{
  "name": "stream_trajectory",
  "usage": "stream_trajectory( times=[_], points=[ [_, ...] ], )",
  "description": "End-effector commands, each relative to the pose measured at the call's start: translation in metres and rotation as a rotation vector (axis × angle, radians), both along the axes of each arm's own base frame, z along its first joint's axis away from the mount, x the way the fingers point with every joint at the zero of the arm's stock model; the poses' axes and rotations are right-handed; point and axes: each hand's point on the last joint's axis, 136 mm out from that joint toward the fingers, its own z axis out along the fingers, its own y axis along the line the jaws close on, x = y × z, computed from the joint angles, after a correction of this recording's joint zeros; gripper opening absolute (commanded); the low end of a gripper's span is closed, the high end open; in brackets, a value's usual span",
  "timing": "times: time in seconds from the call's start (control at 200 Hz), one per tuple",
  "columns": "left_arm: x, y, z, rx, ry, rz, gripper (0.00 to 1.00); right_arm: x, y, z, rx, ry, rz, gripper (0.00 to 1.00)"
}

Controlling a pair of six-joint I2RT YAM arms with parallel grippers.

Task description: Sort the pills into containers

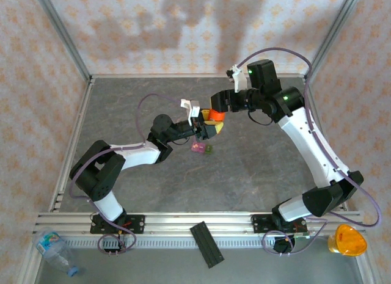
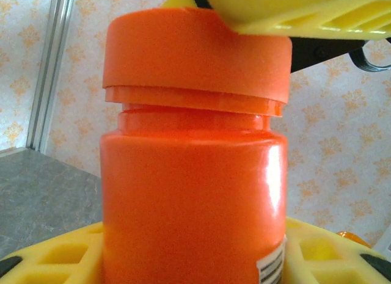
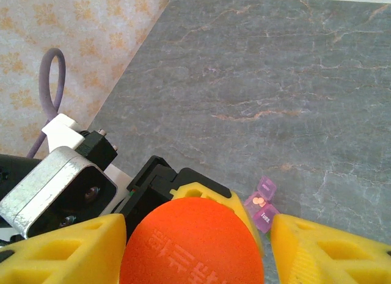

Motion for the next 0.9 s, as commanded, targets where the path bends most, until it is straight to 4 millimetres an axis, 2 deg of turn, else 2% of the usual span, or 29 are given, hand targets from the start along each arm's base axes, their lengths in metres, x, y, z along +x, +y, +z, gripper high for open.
stream_trajectory(
  times=[0.0, 0.335, 0.555, 0.681, 0.896],
  points=[
    [-0.003, 0.001, 0.023, -0.048, -0.066, -0.017, 0.0, 0.001, -0.001, 0.004, -0.003, -0.013, 0.004, 0.62],
    [-0.002, 0.001, 0.026, -0.052, -0.07, -0.01, 0.0, 0.0, 0.0, -0.006, -0.004, 0.016, 0.007, 0.44],
    [0.005, 0.003, 0.028, -0.058, -0.078, 0.03, 0.0, -0.001, 0.0, -0.02, 0.011, 0.056, -0.017, 0.43],
    [0.009, 0.007, 0.032, -0.064, -0.091, 0.076, 0.0, 0.006, -0.004, -0.031, 0.014, 0.082, -0.081, 0.42],
    [0.02, 0.02, 0.036, -0.054, -0.151, 0.227, 0.0, 0.015, -0.005, -0.05, 0.065, 0.124, -0.201, 0.42]
  ],
)
